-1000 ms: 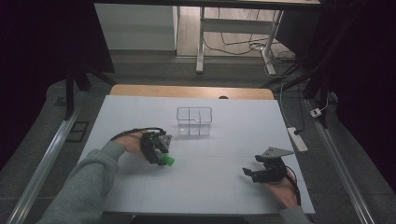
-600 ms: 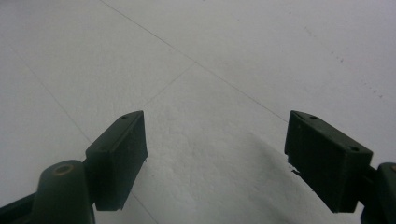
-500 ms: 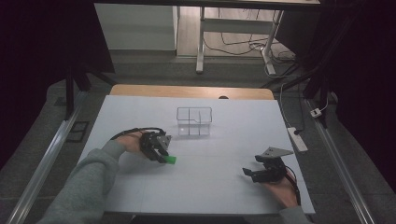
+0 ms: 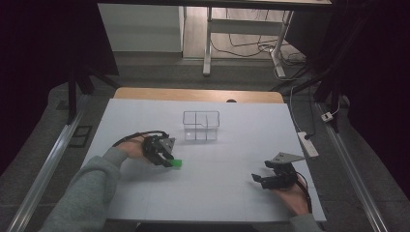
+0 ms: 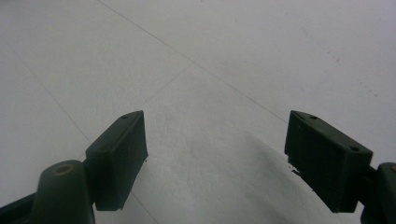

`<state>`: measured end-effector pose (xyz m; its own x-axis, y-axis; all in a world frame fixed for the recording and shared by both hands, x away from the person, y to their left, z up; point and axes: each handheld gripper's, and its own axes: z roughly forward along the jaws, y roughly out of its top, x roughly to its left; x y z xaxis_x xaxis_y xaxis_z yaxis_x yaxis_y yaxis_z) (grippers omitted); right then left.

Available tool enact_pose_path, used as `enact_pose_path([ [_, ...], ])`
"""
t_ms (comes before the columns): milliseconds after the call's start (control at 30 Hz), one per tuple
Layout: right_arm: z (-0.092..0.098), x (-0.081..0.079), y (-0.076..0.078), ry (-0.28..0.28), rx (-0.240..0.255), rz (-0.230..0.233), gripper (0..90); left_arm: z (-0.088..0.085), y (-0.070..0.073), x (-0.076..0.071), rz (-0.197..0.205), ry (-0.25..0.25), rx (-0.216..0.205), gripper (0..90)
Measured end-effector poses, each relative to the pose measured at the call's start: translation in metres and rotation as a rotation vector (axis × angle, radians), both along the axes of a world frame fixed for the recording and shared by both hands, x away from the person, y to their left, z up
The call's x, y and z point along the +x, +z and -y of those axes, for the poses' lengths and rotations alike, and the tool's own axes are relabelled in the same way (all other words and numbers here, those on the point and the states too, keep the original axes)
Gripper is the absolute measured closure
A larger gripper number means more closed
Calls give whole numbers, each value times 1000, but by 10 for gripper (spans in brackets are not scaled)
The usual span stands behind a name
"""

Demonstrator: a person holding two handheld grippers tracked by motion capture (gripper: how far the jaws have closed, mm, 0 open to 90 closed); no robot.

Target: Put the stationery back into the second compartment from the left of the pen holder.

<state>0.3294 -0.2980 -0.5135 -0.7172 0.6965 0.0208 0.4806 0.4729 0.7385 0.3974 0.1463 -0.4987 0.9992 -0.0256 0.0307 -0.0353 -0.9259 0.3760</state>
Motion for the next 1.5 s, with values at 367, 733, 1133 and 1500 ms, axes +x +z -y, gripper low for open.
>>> enact_pose_path([
  [367, 0, 0, 0, -2, 1, 2, 209, -15, 18, -6, 34, 133, -105, 664],
  [733, 0, 0, 1, -3, -1, 3, 208, -30, 31, -7, 60, 247, -168, 664],
  [1133, 0, -1, 1, -4, 1, 5, 208, -43, 40, -9, 76, 343, -242, 664],
  [1500, 0, -1, 1, -6, -4, 3, 208, -48, 47, -10, 106, 431, -327, 663],
])
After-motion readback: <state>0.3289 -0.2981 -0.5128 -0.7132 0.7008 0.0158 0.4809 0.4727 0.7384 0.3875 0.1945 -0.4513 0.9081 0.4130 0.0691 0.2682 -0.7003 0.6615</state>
